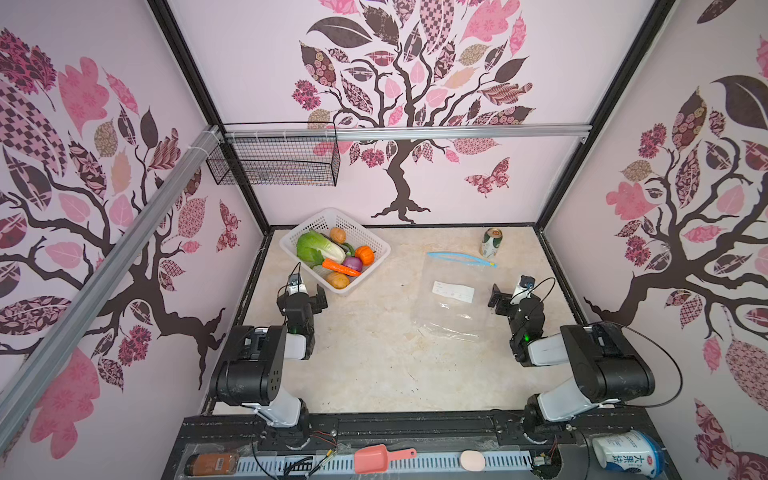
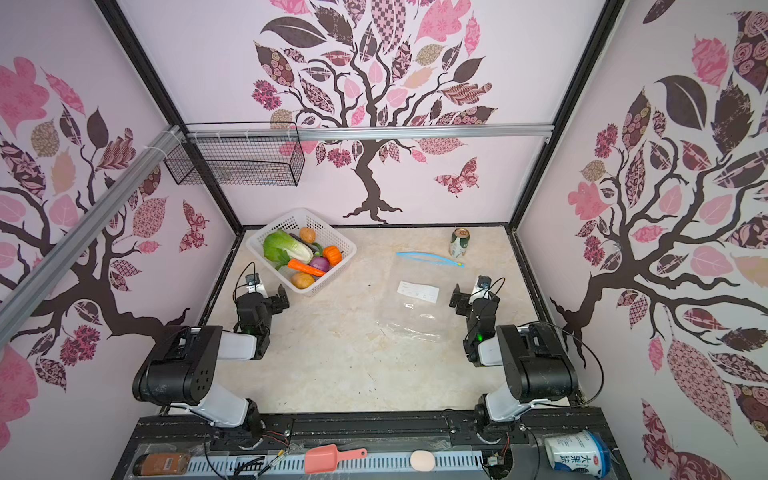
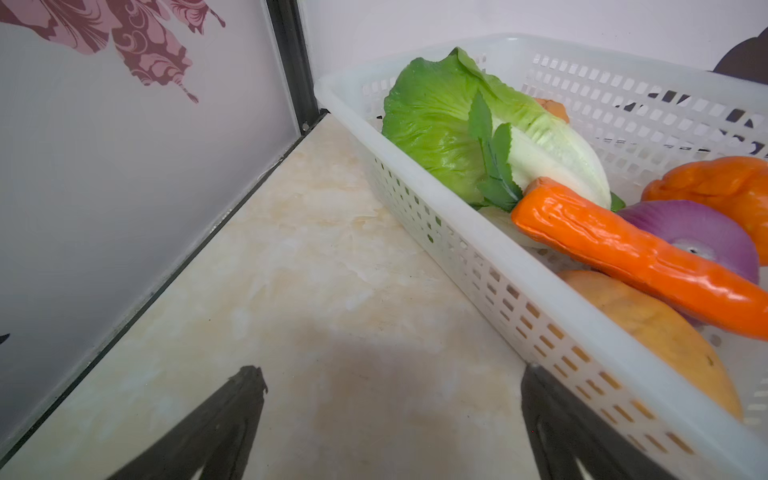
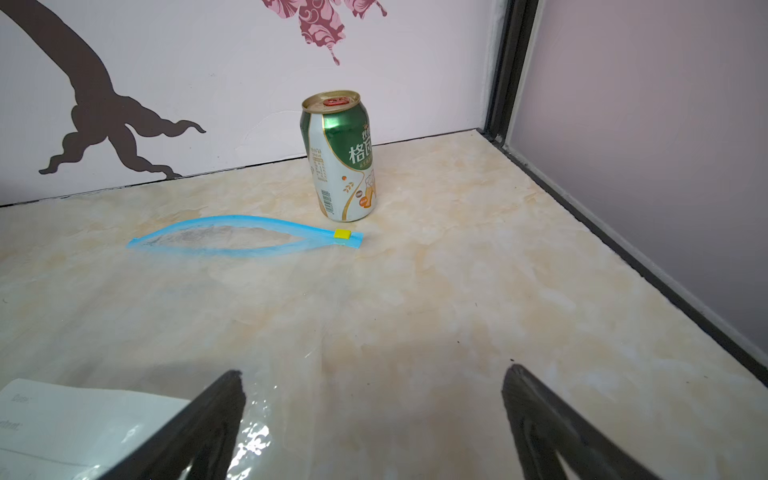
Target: Place the food in the zip-top bag and seal the zipper
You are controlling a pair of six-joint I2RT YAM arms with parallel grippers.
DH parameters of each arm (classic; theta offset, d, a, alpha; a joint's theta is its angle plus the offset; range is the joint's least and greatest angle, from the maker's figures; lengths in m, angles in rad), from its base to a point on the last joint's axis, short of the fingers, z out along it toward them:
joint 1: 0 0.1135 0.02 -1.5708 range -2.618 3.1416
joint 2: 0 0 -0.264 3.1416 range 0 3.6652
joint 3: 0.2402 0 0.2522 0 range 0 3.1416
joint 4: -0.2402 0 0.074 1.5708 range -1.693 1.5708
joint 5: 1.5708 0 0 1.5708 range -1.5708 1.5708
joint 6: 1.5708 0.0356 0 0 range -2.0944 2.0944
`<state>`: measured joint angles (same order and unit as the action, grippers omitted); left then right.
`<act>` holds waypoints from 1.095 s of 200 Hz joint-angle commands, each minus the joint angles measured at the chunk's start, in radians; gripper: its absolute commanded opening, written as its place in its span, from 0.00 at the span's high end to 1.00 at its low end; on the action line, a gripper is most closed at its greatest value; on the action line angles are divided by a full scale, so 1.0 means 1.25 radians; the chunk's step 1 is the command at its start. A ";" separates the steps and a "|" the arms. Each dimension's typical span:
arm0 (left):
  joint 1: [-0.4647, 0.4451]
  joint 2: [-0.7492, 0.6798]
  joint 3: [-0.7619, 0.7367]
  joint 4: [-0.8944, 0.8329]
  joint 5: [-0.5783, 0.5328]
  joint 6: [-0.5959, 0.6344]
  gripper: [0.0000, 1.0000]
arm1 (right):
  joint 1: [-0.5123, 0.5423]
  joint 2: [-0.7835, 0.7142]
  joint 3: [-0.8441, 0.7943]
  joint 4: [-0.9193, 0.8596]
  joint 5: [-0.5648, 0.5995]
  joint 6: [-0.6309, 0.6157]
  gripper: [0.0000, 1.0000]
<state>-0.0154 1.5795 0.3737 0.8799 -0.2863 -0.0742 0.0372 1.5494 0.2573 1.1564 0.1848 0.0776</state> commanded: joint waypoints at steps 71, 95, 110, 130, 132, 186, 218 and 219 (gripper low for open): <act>-0.001 -0.012 0.005 0.004 -0.003 0.004 0.01 | 0.001 0.007 0.013 0.015 -0.006 -0.006 0.00; -0.002 -0.013 0.004 0.006 -0.004 0.004 0.02 | 0.002 0.009 0.015 0.013 -0.006 -0.006 0.00; -0.002 -0.013 0.004 0.007 -0.005 0.004 0.01 | 0.001 0.009 0.016 0.011 -0.007 -0.007 0.00; -0.002 -0.013 0.003 0.007 -0.004 0.004 0.02 | 0.001 0.010 0.018 0.008 -0.006 -0.007 0.01; -0.002 -0.013 0.003 0.007 -0.005 0.004 0.01 | 0.002 0.010 0.018 0.008 -0.006 -0.007 0.01; -0.001 -0.016 0.001 0.006 -0.003 0.003 0.01 | 0.003 0.012 0.022 0.003 -0.004 -0.008 0.00; 0.000 -0.013 0.003 0.004 -0.003 0.003 0.01 | 0.004 0.012 0.021 0.004 -0.002 -0.008 0.00; 0.000 -0.013 0.004 0.005 -0.003 0.003 0.01 | 0.003 0.011 0.021 0.004 -0.003 -0.008 0.00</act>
<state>-0.0154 1.5791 0.3737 0.8799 -0.2859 -0.0742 0.0380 1.5494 0.2573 1.1557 0.1814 0.0738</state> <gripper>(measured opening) 0.987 0.996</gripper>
